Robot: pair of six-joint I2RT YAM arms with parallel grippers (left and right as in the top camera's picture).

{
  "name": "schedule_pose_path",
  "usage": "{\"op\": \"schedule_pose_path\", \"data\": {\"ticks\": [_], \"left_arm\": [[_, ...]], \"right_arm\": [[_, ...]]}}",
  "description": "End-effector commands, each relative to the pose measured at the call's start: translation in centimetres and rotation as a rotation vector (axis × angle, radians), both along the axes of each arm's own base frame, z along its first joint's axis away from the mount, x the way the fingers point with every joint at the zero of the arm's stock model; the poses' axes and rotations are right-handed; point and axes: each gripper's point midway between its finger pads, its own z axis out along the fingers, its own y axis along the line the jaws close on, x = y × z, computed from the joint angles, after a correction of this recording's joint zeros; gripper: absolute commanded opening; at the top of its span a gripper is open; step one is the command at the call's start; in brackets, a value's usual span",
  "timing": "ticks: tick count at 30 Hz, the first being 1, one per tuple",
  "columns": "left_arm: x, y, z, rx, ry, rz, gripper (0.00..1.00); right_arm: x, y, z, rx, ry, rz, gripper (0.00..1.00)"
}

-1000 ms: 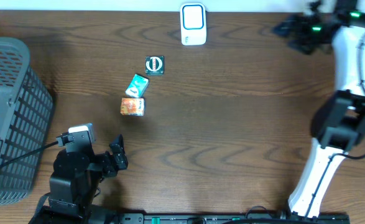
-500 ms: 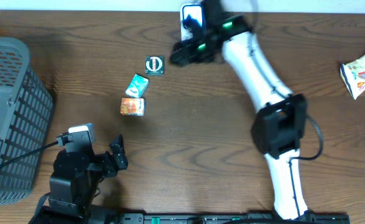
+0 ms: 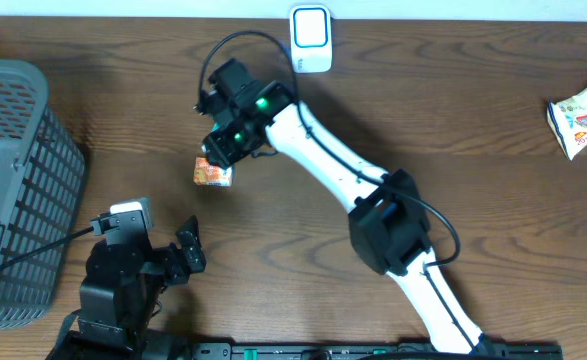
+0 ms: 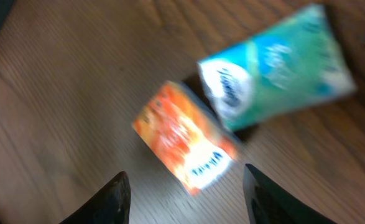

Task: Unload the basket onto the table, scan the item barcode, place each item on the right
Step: 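Move the right gripper to the orange tissue pack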

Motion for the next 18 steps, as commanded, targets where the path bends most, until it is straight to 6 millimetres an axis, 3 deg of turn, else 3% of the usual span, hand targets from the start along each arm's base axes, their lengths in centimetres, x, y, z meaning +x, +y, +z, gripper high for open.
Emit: {"op": "schedule_pose_path", "data": {"ticks": [1, 9, 12, 18], "left_arm": [[0.0, 0.2, 0.0, 0.002, -0.003, 0.014, 0.98], [0.0, 0.2, 0.0, 0.003, -0.003, 0.014, 0.98], [0.0, 0.2, 0.0, 0.002, -0.003, 0.014, 0.98], [0.0, 0.2, 0.0, 0.002, -0.003, 0.014, 0.98]], "right_arm": [[0.2, 0.6, -2.3, -0.029, -0.017, 0.006, 0.53], [-0.5, 0.8, -5.9, -0.073, 0.018, 0.015, 0.53], [-0.8, 0.1, -6.1, -0.095, 0.042, 0.010, 0.50], [-3.2, -2.1, -4.7, -0.171, 0.129, 0.015, 0.50]]}}
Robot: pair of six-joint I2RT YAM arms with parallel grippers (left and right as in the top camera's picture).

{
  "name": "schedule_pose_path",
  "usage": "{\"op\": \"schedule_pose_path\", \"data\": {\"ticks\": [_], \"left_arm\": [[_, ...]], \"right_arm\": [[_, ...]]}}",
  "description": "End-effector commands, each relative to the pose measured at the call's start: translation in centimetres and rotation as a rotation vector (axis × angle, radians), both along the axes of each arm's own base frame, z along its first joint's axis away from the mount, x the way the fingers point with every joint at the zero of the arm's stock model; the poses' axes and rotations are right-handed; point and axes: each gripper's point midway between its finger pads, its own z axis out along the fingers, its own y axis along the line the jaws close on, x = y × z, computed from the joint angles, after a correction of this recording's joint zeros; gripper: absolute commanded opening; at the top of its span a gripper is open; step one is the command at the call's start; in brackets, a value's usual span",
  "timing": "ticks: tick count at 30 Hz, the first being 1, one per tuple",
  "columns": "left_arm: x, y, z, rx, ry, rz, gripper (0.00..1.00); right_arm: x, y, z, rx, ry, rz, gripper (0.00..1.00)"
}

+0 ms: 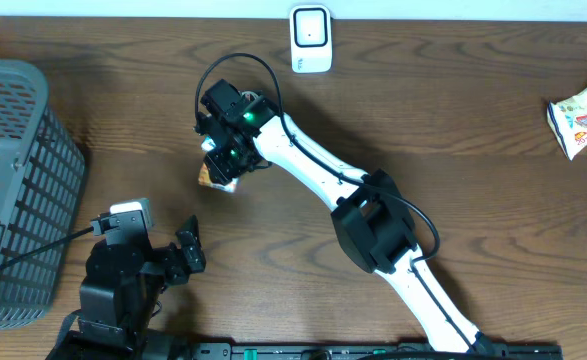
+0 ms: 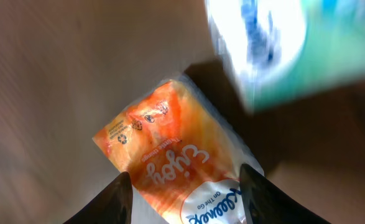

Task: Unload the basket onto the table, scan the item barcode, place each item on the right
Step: 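Move the right gripper to the orange tissue pack, then grasp the orange tissue pack with the right gripper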

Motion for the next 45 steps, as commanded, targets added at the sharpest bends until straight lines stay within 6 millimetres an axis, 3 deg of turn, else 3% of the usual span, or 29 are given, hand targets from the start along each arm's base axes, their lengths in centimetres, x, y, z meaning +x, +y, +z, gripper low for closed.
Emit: {"op": "schedule_pose_path", "data": {"ticks": [1, 7, 12, 14, 20, 31, 33, 39, 45], "left_arm": [[0.0, 0.2, 0.0, 0.002, -0.003, 0.014, 0.98], [0.0, 0.2, 0.0, 0.002, -0.003, 0.014, 0.98], [0.0, 0.2, 0.0, 0.002, -0.003, 0.014, 0.98], [0.0, 0.2, 0.0, 0.002, -0.003, 0.014, 0.98], [0.0, 0.2, 0.0, 0.002, -0.003, 0.014, 0.98], [0.0, 0.2, 0.0, 0.002, -0.003, 0.014, 0.98], [0.0, 0.2, 0.0, 0.002, -0.003, 0.014, 0.98], [0.0, 0.2, 0.0, 0.002, -0.003, 0.014, 0.98], [0.0, 0.2, 0.0, 0.003, -0.003, 0.014, 0.98]], "right_arm": [[-1.2, -1.3, 0.6, -0.052, 0.038, 0.001, 0.50], [-2.9, -3.1, 4.1, -0.086, 0.071, 0.001, 0.50], [-0.6, -3.0, 5.3, -0.065, -0.044, 0.007, 0.55], [-0.2, -3.1, 5.4, -0.052, -0.084, 0.083, 0.51], [-0.5, -3.6, 4.4, -0.064, -0.134, 0.277, 0.52], [-3.4, -3.0, 1.3, 0.088, 0.010, 0.376, 0.50], [-4.0, -3.0, 0.6, 0.109, 0.041, 0.376, 0.48], [-4.8, -3.2, 0.9, 0.179, 0.123, 0.360, 0.27], [-4.6, -4.0, 1.4, 0.190, 0.218, 0.244, 0.26]]}}
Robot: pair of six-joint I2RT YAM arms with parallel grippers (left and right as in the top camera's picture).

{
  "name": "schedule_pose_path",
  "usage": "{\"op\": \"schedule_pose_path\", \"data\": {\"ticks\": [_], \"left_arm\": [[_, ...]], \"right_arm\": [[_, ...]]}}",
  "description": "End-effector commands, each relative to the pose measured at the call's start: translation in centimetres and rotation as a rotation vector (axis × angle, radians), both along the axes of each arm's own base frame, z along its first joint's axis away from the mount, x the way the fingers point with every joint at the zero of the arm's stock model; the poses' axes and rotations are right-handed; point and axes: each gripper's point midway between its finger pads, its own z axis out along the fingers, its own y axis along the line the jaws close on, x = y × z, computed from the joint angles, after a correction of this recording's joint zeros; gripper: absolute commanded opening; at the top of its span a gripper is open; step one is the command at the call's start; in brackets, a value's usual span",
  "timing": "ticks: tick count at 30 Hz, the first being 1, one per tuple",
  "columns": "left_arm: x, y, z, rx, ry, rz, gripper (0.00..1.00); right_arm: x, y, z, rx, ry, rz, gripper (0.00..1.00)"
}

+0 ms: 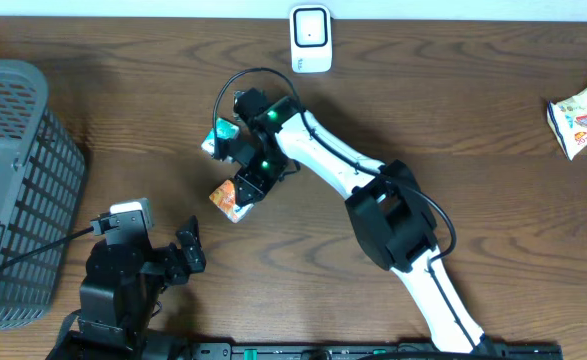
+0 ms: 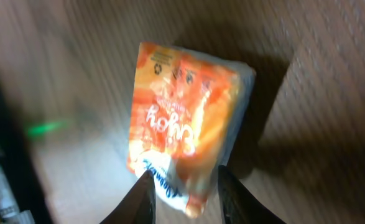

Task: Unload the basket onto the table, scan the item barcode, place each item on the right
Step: 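Grasp the orange tissue pack with the right gripper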

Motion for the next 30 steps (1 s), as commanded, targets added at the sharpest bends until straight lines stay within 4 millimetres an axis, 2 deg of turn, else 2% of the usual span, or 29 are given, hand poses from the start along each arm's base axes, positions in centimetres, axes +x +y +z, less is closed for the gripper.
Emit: {"op": "schedule_pose_path", "data": {"ticks": [1, 5, 6, 9, 13, 21, 30], "left_arm": [[0.0, 0.2, 0.0, 0.002, -0.003, 0.014, 0.98], [0.0, 0.2, 0.0, 0.003, -0.003, 0.014, 0.98], [0.0, 0.2, 0.0, 0.002, -0.003, 0.014, 0.98], [0.0, 0.2, 0.0, 0.002, -0.003, 0.014, 0.98], [0.0, 0.2, 0.0, 0.002, -0.003, 0.014, 0.98], [0.0, 0.2, 0.0, 0.002, -0.003, 0.014, 0.98], [0.0, 0.2, 0.0, 0.002, -0.003, 0.014, 0.98]], "right_arm": [[0.2, -0.2, 1.5, 0.021, 0.084, -0.093, 0.27], [0.7, 0.0, 2.2, 0.046, 0.150, -0.165, 0.35], [0.9, 0.0, 2.3, 0.054, 0.152, -0.173, 0.40], [1.9, -0.1, 2.2, 0.059, 0.118, -0.183, 0.45], [2.3, 0.4, 2.2, 0.080, 0.096, -0.180, 0.45], [1.4, 1.9, 1.6, 0.098, 0.079, -0.157, 0.45], [0.9, 1.7, 0.2, 0.080, 0.108, -0.182, 0.45]]}}
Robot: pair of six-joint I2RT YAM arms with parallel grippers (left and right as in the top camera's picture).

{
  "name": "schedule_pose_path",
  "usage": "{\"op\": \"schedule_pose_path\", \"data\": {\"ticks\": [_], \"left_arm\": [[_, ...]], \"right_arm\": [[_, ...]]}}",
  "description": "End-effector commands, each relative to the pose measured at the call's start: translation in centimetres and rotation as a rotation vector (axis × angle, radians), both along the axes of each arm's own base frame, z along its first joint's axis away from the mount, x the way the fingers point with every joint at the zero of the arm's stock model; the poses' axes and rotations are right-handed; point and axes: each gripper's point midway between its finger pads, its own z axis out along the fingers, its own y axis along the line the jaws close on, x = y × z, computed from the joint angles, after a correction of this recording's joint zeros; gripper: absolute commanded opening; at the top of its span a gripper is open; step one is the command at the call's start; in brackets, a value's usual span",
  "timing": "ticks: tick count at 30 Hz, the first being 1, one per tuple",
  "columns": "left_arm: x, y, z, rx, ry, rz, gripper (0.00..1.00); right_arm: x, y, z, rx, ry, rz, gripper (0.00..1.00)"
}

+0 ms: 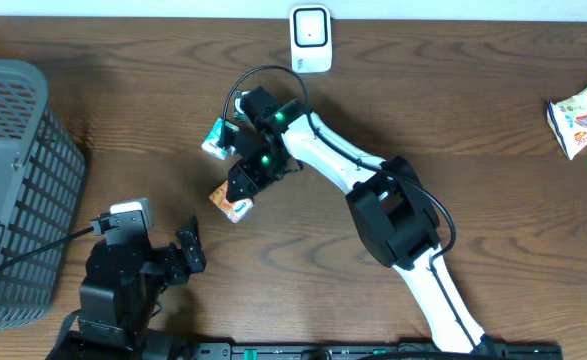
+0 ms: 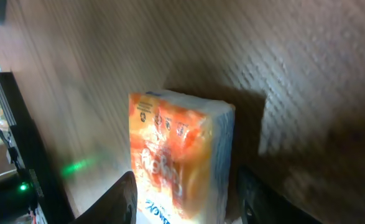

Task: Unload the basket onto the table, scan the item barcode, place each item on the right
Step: 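Grasp the orange tissue pack with the right gripper, then lift the orange tissue pack and carry it toward the right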

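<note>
An orange tissue pack (image 2: pixel 179 155) lies on the wooden table between the fingers of my right gripper (image 2: pixel 185 202). The jaws stand wider than the pack, with a gap on each side, so the gripper is open. From overhead the orange pack (image 1: pixel 231 203) sits just below-left of the right gripper (image 1: pixel 243 188). The white barcode scanner (image 1: pixel 311 38) stands at the far edge of the table. My left gripper (image 1: pixel 190 249) rests folded at the near left, open and holding nothing.
A teal tissue pack (image 1: pixel 216 138) lies just beyond the right wrist. A grey mesh basket (image 1: pixel 13 190) fills the left side. Snack bags (image 1: pixel 583 112) lie at the far right edge. The left arm's base (image 1: pixel 113 285) sits close to the orange pack.
The right jaws have spread wider around the orange pack, which has stayed at the same spot on the table. The wrist has shifted slightly. The left arm has not moved.
The right gripper hung open above the orange and teal packs lying side by side. Then it was low over the orange pack. Later the jaws were narrow around the pack, which lay nearer and turned. Now they stand wide beside it.
</note>
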Motion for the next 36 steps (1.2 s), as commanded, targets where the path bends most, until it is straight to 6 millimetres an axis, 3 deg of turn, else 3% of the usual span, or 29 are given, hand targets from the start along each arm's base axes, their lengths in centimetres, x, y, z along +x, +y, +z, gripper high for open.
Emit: {"op": "schedule_pose_path", "data": {"ticks": [1, 14, 18, 23, 26, 28, 31, 34, 36], "left_arm": [[0.0, 0.2, 0.0, 0.002, -0.003, 0.014, 0.98], [0.0, 0.2, 0.0, 0.002, -0.003, 0.014, 0.98], [0.0, 0.2, 0.0, 0.002, -0.003, 0.014, 0.98], [0.0, 0.2, 0.0, 0.002, -0.003, 0.014, 0.98], [0.0, 0.2, 0.0, 0.003, -0.003, 0.014, 0.98], [0.0, 0.2, 0.0, 0.002, -0.003, 0.014, 0.98], [0.0, 0.2, 0.0, 0.003, -0.003, 0.014, 0.98], [0.0, 0.2, 0.0, 0.002, -0.003, 0.014, 0.98], [0.0, 0.2, 0.0, 0.002, -0.003, 0.014, 0.98]], "right_arm": [[-0.4, 0.1, 0.8, 0.019, 0.022, -0.009, 0.44], [-1.8, -0.3, -0.6, 0.001, 0.068, 0.001, 0.29], [-1.8, -0.3, -0.6, -0.006, 0.081, -0.017, 0.34], [-1.3, -0.6, -0.6, -0.028, 0.122, -0.082, 0.31], [-1.3, -0.6, -0.6, -0.029, 0.122, -0.083, 0.41], [-1.4, -0.5, -0.6, -0.029, 0.121, -0.080, 0.43], [-1.3, -0.7, -1.3, -0.075, 0.079, -0.079, 0.25], [-1.3, -1.0, -2.2, -0.144, 0.024, -0.082, 0.15], [-1.7, -0.6, -2.4, -0.156, 0.021, -0.080, 0.01]]}}
